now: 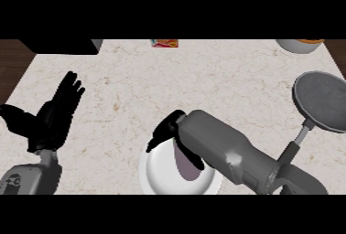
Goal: Pick the eggplant from the plate and place it in the pan
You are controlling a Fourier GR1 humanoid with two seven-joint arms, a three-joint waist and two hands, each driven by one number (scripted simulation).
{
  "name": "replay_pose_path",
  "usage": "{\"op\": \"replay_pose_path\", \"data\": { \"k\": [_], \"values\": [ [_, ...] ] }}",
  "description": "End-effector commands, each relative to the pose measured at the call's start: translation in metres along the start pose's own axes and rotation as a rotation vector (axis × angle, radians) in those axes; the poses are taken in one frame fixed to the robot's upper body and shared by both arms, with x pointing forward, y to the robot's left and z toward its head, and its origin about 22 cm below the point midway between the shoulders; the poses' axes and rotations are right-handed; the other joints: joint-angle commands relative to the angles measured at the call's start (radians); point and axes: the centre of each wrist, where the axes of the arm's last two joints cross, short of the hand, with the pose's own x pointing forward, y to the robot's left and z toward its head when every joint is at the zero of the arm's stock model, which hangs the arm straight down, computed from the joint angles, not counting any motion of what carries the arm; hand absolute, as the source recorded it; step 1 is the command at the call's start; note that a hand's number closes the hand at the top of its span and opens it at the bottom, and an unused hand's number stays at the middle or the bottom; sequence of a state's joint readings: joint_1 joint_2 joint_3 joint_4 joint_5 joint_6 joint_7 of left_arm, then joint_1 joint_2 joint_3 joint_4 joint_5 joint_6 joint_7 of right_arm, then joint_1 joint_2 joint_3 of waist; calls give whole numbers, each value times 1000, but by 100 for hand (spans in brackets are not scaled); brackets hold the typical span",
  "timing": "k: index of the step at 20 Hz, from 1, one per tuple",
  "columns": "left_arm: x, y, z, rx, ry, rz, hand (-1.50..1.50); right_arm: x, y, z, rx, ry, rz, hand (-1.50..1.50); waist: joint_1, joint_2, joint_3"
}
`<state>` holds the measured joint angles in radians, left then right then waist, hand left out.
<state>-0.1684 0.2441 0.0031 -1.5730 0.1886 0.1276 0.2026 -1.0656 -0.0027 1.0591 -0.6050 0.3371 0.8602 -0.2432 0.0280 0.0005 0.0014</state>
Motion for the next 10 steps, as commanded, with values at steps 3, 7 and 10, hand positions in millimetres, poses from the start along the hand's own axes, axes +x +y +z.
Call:
{"op": "replay_pose_path", "data": {
  "k": [3, 7, 10],
  "values": [
    [0, -4, -4, -1, 16, 2, 0, 1, 11, -9, 99, -66, -50, -150, 9, 7, -2],
    [6, -1, -2, -15, 1, -6, 0, -3, 37, -29, 135, -96, -67, 150, 10, 7, -1],
    [-4, -2, -9, -5, -7, -4, 0, 3, 24, -20, 78, -185, -42, 150, 4, 10, -2]
  ]
}}
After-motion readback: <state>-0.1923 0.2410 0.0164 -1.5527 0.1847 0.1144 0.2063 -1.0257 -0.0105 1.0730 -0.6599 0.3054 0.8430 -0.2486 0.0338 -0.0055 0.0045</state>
